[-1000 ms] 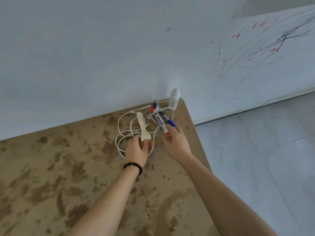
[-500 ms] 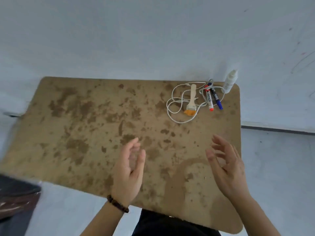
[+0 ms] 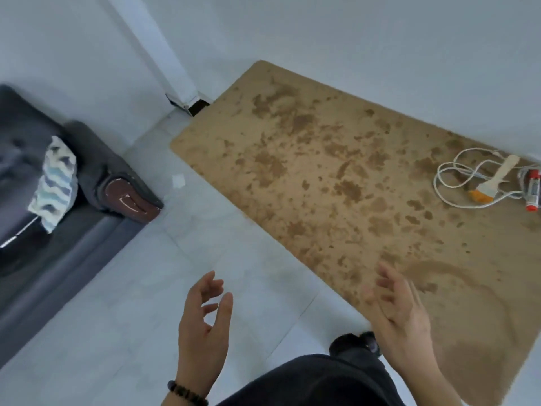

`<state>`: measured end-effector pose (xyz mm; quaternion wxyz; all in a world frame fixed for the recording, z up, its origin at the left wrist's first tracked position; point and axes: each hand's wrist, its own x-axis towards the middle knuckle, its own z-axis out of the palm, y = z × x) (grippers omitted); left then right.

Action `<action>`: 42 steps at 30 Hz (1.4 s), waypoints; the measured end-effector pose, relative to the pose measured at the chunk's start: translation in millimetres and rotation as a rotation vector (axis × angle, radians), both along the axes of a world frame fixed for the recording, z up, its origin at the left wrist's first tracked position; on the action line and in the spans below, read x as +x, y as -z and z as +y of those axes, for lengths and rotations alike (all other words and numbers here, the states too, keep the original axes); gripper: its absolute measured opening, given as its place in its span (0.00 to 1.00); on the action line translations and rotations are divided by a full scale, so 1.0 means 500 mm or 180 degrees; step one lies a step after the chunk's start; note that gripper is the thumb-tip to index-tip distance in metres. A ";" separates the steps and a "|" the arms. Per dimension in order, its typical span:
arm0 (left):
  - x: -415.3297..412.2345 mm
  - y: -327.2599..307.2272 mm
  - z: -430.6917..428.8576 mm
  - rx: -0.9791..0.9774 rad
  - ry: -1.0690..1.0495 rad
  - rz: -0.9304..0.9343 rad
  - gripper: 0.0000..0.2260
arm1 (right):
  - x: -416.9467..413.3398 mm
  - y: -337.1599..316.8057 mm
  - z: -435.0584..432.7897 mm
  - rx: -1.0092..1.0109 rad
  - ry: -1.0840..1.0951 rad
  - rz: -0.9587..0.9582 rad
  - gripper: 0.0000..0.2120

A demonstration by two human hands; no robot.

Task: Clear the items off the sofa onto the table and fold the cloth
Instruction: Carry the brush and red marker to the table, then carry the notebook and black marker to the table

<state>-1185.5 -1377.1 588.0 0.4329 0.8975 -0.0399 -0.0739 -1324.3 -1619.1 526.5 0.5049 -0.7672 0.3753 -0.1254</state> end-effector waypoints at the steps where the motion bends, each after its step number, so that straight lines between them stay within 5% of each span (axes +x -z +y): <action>1: 0.004 -0.005 0.055 -0.0054 -0.0147 -0.0074 0.16 | 0.022 -0.006 0.040 -0.0057 -0.0125 0.0024 0.25; 10: -0.014 0.044 0.606 -0.0790 -0.1596 -0.0028 0.17 | 0.223 -0.029 0.517 -0.0264 -0.1469 -0.0087 0.31; 19: -0.015 0.050 1.008 -0.0897 -0.2866 -0.0029 0.18 | 0.449 -0.069 0.931 -0.0412 -0.2732 0.0042 0.29; 29: 0.260 0.082 1.351 -0.0584 -0.3523 -0.0081 0.19 | 0.848 0.025 1.325 -0.0245 -0.3491 -0.0024 0.25; 42: 0.555 0.000 1.760 -0.0763 -0.4855 -0.0398 0.17 | 1.333 -0.071 1.947 -0.0243 -0.4866 -0.0148 0.26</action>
